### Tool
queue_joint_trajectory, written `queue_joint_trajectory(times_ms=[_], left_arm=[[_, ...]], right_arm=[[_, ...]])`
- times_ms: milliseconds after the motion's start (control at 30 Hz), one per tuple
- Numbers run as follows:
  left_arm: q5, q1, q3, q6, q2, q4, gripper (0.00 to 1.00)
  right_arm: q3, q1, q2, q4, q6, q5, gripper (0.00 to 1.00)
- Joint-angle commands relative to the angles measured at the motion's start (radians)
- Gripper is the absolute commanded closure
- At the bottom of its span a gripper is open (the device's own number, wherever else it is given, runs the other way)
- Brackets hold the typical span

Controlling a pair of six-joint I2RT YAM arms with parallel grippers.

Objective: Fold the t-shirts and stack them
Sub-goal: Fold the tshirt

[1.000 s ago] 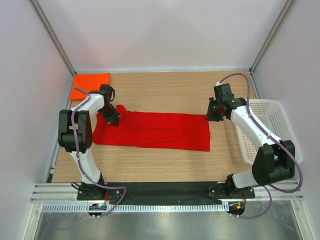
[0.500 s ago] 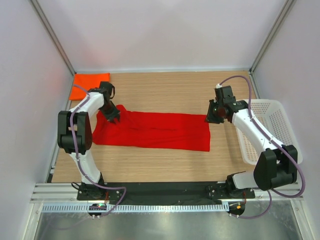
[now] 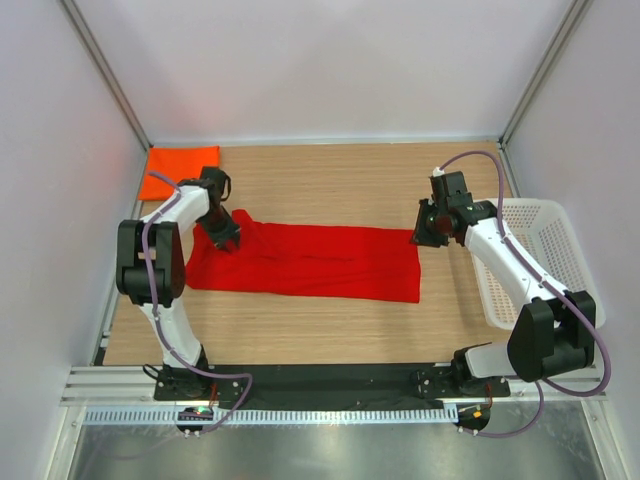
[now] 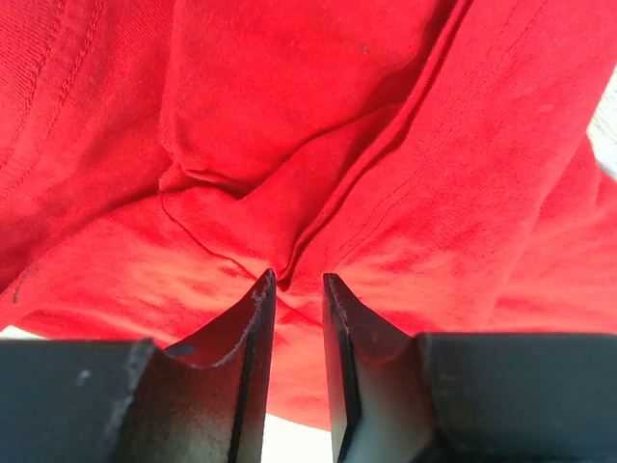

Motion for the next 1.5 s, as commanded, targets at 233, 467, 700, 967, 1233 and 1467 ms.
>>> queue_joint_trajectory(times_ms=[233,467,700,967,1233,1467], left_arm=[[-0.013,-0.002,0.032,0.013,0.017,0.003,0.86],[-0.011,-0.006,0.036,0.025,0.01,0.0,1.0],[-0.066,-0.035,0.012,0.033,-0.101,-0.022,1.0],[-0.12,-0.077,-0.02,-0.045,-0.24,-0.114,1.0],[-0.126,-0.141,-0.175,-0.167,-0.375,-0.143,1.0],[-0.166,-0.19,-0.244,-0.234,-0.423,-0.152,1.0]], right_arm=[[0.007,-0.004,-0.001,0.029,0.003,-0.002,0.79],[0.01,-0.005,0.004,0.028,0.005,-0.005,0.79],[0.042,-0.005,0.045,-0.001,0.009,-0.058,0.79],[0.076,-0.004,0.134,-0.053,0.008,-0.175,0.78],[0.047,0.004,0.172,-0.055,-0.005,-0.216,0.79],[0.022,0.013,0.171,-0.041,-0.008,-0.235,0.78]])
